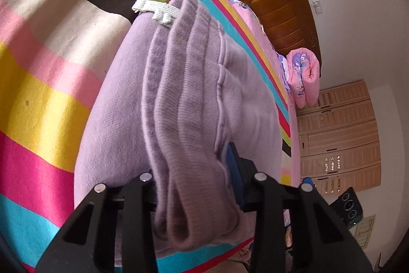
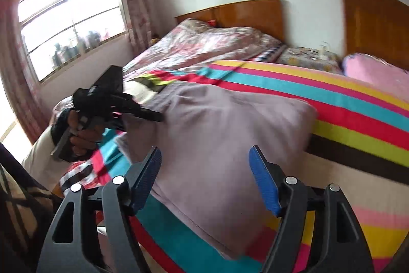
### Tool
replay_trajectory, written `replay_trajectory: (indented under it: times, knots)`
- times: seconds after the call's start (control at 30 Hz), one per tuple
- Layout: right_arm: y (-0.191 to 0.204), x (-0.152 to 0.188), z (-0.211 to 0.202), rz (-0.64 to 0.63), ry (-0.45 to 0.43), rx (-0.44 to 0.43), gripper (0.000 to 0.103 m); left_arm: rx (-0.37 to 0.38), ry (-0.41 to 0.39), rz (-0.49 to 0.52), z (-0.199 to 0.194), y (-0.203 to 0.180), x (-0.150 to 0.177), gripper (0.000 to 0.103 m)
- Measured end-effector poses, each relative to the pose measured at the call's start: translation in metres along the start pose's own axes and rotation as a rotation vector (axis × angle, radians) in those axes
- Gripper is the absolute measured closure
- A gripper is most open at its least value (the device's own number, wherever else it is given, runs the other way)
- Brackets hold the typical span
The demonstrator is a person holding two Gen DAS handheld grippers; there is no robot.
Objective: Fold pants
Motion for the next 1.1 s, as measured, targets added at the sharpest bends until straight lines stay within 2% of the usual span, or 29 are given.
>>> replay_trajectory:
  times: [0.1,0.2,0.27,0.47,0.53,0.6,0.73,0.77,0.83,0.93,0.97,1.03,1.1]
  knots:
    - [-0.029,0.049,-0.014,0.092,0.071,0.089,0.032,-0.018,-0.006,0.011,0.003,0.0,-0.003,0.065]
    - [-0.025,0.082,-0.012,0.094,0.12,0.145,0.032,-0.02,-0.005,0.01,0.002,0.0,-0.003,0.065]
    - [-0.023,0.091,-0.005,0.095,0.123,0.189,0.032,-0.024,-0.005,0.006,0.0,-0.001,0.001,0.065]
    - [-0.013,0.083,0.024,0.083,0.093,0.227,0.033,-0.055,-0.011,-0.006,-0.002,-0.006,0.006,0.065]
    - [-0.014,0.084,0.032,0.052,0.11,0.289,0.033,-0.061,-0.015,-0.007,-0.002,-0.008,0.006,0.065]
    - [-0.018,0.081,0.032,0.039,0.085,0.359,0.029,-0.083,-0.032,0.004,-0.004,-0.012,0.007,0.07]
    - [-0.026,0.076,0.018,0.101,0.012,0.401,0.028,-0.116,-0.078,0.081,-0.015,-0.041,0.011,0.077]
    - [-0.027,0.076,0.02,0.104,0.017,0.422,0.025,-0.121,-0.09,0.108,-0.018,-0.051,0.011,0.078]
    - [-0.031,0.081,0.03,0.1,0.069,0.459,0.025,-0.128,-0.122,0.166,-0.027,-0.072,0.011,0.08]
    - [-0.032,0.081,0.029,0.081,0.096,0.509,0.025,-0.096,-0.177,0.243,-0.052,-0.093,0.009,0.081]
    - [-0.032,0.079,0.026,0.078,0.092,0.514,0.025,-0.085,-0.185,0.258,-0.058,-0.093,0.01,0.081]
    - [-0.029,0.079,0.025,0.068,0.097,0.507,0.025,-0.113,-0.195,0.261,-0.062,-0.076,0.013,0.081]
    - [-0.028,0.086,0.031,0.073,0.122,0.49,0.024,-0.151,-0.167,0.192,-0.051,-0.031,0.015,0.081]
Point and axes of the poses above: each gripper's, at about its wrist camera, not at the fingertips, and z roughly the way its jaws point, y to its left, x to its underside, the point moved 9 cm from there along z, roughly the way its jaws point, and after that the axes turned 8 degrees about y, right-handed, at the moved point
